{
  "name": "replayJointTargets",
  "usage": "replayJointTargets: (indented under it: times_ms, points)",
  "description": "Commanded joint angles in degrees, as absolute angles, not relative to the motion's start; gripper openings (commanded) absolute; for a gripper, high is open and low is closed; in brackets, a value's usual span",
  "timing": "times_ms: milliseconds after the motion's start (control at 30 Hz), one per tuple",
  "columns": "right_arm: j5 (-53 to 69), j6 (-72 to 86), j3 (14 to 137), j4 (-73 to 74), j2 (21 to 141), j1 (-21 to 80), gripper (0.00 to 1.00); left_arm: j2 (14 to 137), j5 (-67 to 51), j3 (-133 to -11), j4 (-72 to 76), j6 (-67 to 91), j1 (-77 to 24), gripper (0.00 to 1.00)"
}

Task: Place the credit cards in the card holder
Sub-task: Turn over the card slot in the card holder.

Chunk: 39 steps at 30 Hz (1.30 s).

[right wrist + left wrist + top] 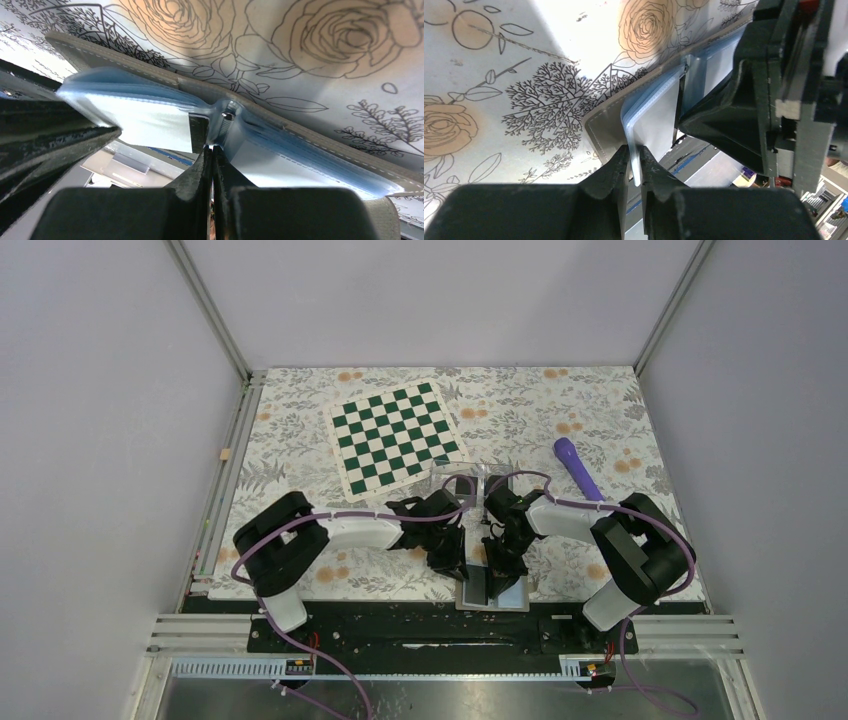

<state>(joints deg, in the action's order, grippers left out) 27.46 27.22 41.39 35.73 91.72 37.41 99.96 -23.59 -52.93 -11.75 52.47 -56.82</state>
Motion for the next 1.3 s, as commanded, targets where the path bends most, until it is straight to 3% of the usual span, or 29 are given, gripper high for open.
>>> replayJointTargets:
  times_ms: [0, 600, 667, 700, 733, 1067, 1267]
  points:
    - [24.31, 26.71, 41.14, 34.02, 92.75, 37.79, 0.04, 96.50, -23.12, -56.18, -11.42, 51.74, -57.84, 0.13]
    - [24.40, 26.59, 41.00, 34.06, 92.93, 37.79, 0.05, 100.82, -16.07, -63.43, -26.56, 46.42, -60.53, 0.27]
    - [24.46, 26.60, 41.04, 34.03, 92.97, 37.76, 0.05, 101.21, -15.62, -64.16, -27.82, 45.80, -60.77, 0.42]
    - [24.51, 26.63, 41.15, 34.09, 93.09, 37.79, 0.05, 101.57, -15.36, -64.63, -28.45, 45.46, -60.95, 0.74]
    - [24.55, 26.63, 41.18, 34.05, 93.09, 37.74, 0.05, 101.86, -15.43, -65.16, -28.75, 45.00, -61.11, 0.96]
    - [24.53, 26.73, 40.84, 33.96, 92.58, 37.77, 0.05, 101.02, -13.22, -62.92, -25.96, 46.26, -61.61, 0.99]
    - [24.35, 26.72, 40.49, 33.95, 92.25, 37.76, 0.04, 84.65, 1.76, -55.27, -24.17, 48.38, -61.70, 0.99]
